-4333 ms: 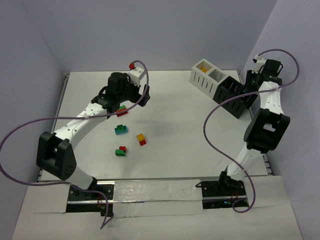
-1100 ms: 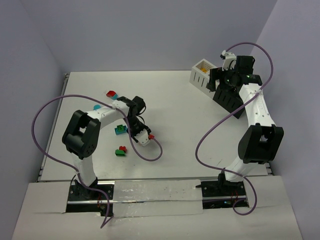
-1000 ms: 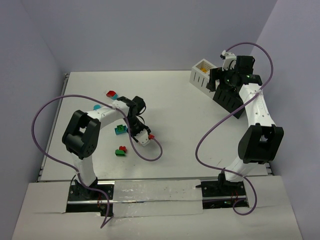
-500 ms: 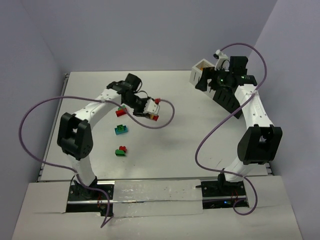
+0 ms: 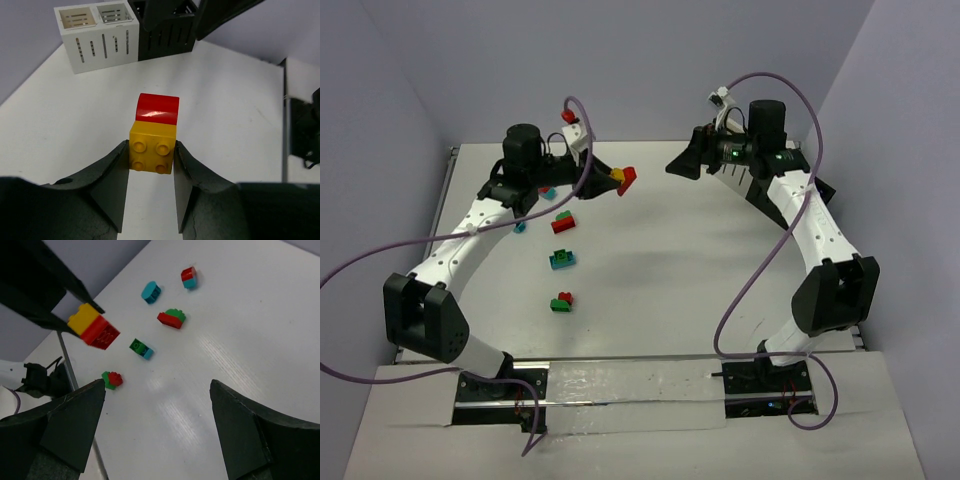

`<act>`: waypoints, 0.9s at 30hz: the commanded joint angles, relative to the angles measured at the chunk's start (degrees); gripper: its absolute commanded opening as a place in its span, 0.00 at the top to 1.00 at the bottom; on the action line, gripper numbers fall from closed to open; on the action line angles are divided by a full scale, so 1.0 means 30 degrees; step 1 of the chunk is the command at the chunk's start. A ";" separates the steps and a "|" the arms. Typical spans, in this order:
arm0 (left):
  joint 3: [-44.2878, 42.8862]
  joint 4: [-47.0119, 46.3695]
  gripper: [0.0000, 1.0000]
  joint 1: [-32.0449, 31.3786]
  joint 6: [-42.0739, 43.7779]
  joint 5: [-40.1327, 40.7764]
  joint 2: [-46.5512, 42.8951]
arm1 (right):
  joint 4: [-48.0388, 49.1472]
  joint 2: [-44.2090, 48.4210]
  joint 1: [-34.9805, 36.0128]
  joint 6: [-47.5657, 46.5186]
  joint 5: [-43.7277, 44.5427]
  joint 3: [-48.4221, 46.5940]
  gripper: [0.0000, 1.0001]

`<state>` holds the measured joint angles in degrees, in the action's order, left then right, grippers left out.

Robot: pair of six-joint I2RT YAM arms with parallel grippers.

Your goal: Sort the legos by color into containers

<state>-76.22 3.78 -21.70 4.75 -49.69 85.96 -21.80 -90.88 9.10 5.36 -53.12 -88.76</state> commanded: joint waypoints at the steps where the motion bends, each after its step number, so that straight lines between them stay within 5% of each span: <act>1: 0.0485 -0.3924 1.00 0.0349 -0.5722 -0.3189 -0.0076 | 0.1657 0.1303 0.0430 -0.1244 -0.2754 -0.0916 0.09; 7: 0.1147 -0.4893 1.00 0.0221 -0.6012 -0.5432 -0.0321 | -0.1634 0.1828 0.2577 -0.6920 -0.3225 -0.1317 0.09; 27: 0.0118 -0.2827 1.00 -0.0889 -0.1887 -0.4963 -0.0549 | -0.7057 -0.0374 0.4525 -1.0695 -0.4183 -0.3751 0.15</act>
<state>-72.99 -5.16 -23.80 -3.81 -64.14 86.27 -38.27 -91.03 22.26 -22.70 -65.21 -96.94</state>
